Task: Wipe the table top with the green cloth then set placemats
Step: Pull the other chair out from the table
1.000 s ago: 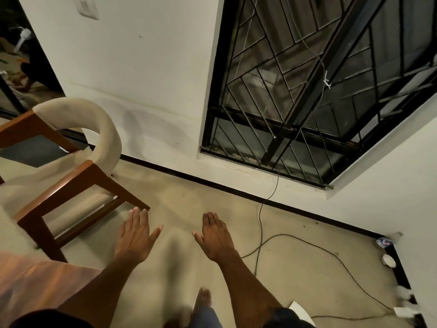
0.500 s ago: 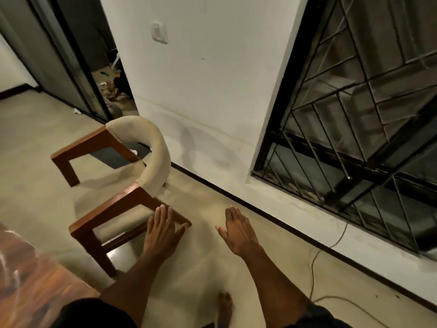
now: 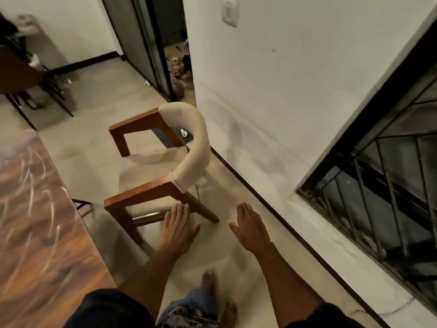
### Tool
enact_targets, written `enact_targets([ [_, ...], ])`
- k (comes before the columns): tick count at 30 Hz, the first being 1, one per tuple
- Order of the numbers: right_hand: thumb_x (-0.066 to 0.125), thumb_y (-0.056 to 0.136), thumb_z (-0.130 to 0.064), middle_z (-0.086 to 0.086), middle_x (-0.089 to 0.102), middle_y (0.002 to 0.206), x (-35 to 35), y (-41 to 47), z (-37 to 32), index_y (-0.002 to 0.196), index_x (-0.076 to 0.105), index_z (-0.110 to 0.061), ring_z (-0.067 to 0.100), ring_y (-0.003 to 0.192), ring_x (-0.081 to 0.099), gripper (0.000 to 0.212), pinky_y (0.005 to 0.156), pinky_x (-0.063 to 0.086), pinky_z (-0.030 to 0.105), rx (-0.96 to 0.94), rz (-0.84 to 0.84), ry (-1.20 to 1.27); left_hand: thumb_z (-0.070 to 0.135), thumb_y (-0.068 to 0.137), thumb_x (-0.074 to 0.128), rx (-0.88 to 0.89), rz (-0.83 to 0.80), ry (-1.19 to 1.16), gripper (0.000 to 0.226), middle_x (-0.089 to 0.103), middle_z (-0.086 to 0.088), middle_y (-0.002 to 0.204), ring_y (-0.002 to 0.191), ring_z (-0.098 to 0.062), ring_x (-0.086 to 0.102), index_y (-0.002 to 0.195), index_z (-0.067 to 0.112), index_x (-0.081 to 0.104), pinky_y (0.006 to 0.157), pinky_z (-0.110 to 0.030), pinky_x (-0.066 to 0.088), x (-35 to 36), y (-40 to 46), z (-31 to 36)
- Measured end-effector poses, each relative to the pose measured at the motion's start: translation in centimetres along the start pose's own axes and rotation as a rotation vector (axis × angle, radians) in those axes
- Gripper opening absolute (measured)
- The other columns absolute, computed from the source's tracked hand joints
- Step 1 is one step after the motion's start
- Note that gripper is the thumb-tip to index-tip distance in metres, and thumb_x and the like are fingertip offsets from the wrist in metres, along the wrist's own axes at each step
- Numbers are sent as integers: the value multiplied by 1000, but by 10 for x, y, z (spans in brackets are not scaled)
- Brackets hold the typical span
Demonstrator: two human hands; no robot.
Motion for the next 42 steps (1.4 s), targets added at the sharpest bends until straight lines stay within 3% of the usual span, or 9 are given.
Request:
enact_targets([
  [7,29,106,-57,20,29,168,-24,83,17,160,28,-3,33,159,24,77,126,28,43,-12,-68,-36,84,86,-6,-54,31,-50,110,-4,-16,175,162,-30,-9,167,10,4,131,-47,0,-24,83,22],
  [10,15,96,-64,21,37,165,-45,114,34,157,37,-1,34,156,33,90,124,34,44,-24,-62,-73,77,85,-6,-76,4,-106,107,-4,-17,175,163,-30,-9,168,10,6,130,-47,1,-29,122,44],
  [12,7,92,-69,17,25,172,-64,138,51,163,26,-5,29,161,21,98,128,26,41,-2,-70,-96,71,101,14,-65,28,-114,91,-10,-16,175,162,-29,-14,168,10,2,130,-45,-2,-39,150,61],
  [14,22,103,-65,13,13,175,-82,160,69,166,17,-7,25,163,11,86,129,18,38,40,-78,-73,62,108,23,-55,77,-119,84,-14,-17,174,161,-30,-17,167,8,-1,129,-44,-4,-54,178,70],
  [16,34,109,-56,12,11,176,-97,182,82,167,14,-8,25,163,9,78,129,18,38,23,-45,-86,66,105,13,-68,116,-104,87,-12,-18,174,161,-31,-15,167,6,0,128,-45,-5,-66,201,71],
  [21,32,110,-54,15,9,176,-114,227,90,167,12,-6,26,164,7,77,129,17,38,-44,-76,-160,78,83,-23,-130,142,-149,113,-3,-19,174,162,-33,-7,166,5,0,132,-49,4,-77,234,68],
  [29,46,106,-51,17,32,166,-133,327,24,160,27,-4,33,157,28,74,124,32,44,-352,-117,-176,76,88,-7,-362,210,-182,107,9,-21,174,162,-35,6,166,6,16,130,-53,14,-100,256,18],
  [33,48,104,-53,15,36,165,-158,381,-3,158,31,-8,31,156,31,72,126,33,46,-503,-122,-181,75,99,11,-491,187,-267,95,-4,-17,175,163,-32,-4,167,10,4,132,-52,6,-114,269,12],
  [42,49,106,-54,9,16,175,-136,430,-24,168,12,-13,28,163,15,83,129,17,41,-709,-235,-308,67,105,22,-635,155,-290,87,-5,-15,175,163,-30,-7,167,10,1,132,-49,1,-99,281,35],
])
Point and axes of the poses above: each hand's wrist, its own y-axis towards the middle knuckle, its own x-axis out of the palm, z = x × y, the point moved 9 cm from there along y, towards the middle knuckle
